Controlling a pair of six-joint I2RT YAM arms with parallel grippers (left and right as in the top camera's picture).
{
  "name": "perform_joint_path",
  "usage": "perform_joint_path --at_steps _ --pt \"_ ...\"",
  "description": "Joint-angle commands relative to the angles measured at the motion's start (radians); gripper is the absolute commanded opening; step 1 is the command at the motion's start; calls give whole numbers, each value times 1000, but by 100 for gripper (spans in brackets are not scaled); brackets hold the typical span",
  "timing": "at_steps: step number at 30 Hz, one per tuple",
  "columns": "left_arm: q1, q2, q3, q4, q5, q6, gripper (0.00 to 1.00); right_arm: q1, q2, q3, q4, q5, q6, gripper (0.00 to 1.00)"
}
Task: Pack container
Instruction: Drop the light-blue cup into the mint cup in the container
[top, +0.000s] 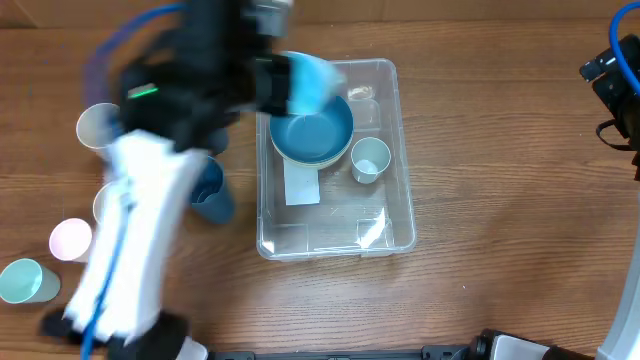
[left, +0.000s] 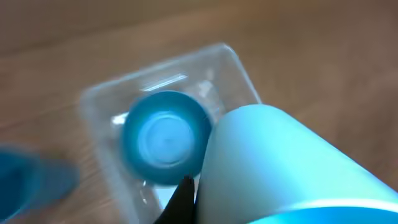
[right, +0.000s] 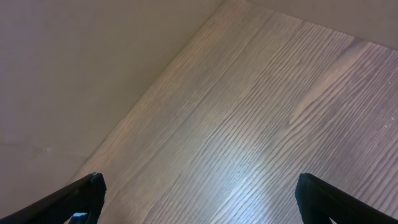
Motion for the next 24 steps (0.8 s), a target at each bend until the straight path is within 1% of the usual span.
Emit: perform_joint_path --at_steps 1,3,5,8,11,12,13,14,16,18,20,21,22,24 --pt "-108 174 -13 38 -57 40 4 0 -6 2 5 3 5 100" --pt "-155 292 -13 94 -61 35 4 0 -6 2 5 3 5 100" --pt "-164 381 -13 93 -48 16 4 0 -6 2 5 3 5 100" --pt "-166 449 -13 95 -33 16 4 0 -6 2 5 3 5 100" --pt "-175 488 -13 51 1 16 4 0 -6 2 5 3 5 100" --pt "-178 488 -12 44 -21 16 8 0 -6 2 5 3 5 100" --pt "-178 483 -4 38 -27 15 23 0 -6 2 5 3 5 100" --pt "-175 476 29 10 -27 -11 33 0 -6 2 5 3 5 100" --pt "-160 460 124 -72 -25 -45 42 0 -6 2 5 3 5 100" --pt "-138 443 288 -195 -26 -51 47 0 -6 2 5 3 5 100" --pt "-112 426 452 -325 -41 -63 48 0 -6 2 5 3 5 100" --pt "-89 410 542 -414 -101 -97 48 0 -6 2 5 3 5 100" --pt "-71 400 582 -463 -141 -115 49 0 -6 2 5 3 5 100" --pt "5 318 594 -466 -157 -123 51 0 -6 2 5 3 5 100"
